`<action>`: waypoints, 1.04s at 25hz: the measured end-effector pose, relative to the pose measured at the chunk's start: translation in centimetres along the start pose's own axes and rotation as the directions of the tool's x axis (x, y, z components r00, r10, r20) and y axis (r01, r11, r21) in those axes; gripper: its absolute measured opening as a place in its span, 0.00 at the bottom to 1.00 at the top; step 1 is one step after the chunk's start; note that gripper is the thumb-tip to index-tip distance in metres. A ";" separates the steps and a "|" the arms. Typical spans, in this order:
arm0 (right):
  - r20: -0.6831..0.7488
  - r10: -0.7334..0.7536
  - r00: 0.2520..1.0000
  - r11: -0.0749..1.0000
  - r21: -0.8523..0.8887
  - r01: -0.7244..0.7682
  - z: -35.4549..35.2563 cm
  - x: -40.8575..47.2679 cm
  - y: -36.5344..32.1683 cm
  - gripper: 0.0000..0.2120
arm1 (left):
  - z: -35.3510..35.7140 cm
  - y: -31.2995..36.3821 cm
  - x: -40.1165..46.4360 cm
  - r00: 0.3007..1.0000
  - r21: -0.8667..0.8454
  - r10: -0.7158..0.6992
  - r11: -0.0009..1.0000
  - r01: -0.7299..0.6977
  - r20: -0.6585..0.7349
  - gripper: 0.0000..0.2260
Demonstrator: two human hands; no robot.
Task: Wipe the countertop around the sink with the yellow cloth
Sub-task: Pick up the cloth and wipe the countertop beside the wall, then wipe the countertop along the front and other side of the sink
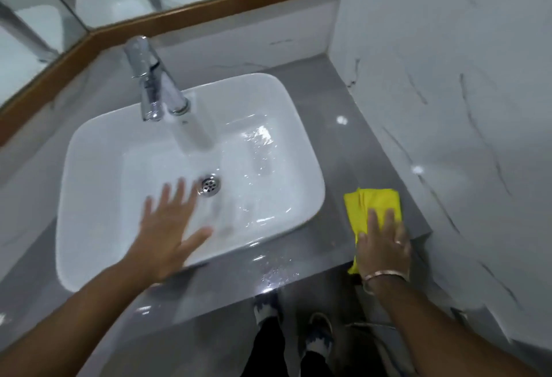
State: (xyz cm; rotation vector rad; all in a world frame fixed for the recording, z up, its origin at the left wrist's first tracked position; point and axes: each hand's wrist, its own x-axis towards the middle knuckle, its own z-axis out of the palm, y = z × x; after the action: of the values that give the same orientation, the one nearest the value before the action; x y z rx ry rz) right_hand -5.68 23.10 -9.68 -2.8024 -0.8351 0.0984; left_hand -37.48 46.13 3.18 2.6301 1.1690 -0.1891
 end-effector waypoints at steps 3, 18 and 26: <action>-0.016 0.084 0.996 0.929 0.363 -0.073 1.2 -5.7 -6.9 0.21 | -0.5 -7.3 -5.9 0.957 0.055 -0.286 0.956 0.288 -0.052 0.40; 0.092 0.004 0.996 0.996 0.083 -0.011 0.8 -11.5 -13.2 0.25 | 0.1 -8.2 -6.0 0.960 0.091 -0.279 0.955 0.281 -0.036 0.39; 0.346 -0.730 0.589 0.618 -0.031 0.785 2.7 -15.8 -17.5 0.43 | 0.1 -8.7 -6.1 0.962 0.081 -0.273 0.959 0.273 -0.014 0.38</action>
State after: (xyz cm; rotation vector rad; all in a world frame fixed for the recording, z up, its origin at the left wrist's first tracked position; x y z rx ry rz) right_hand -28.52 29.19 -8.32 -2.3151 -2.1567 0.3250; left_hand -47.98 47.38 2.90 2.5266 1.5555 -0.2908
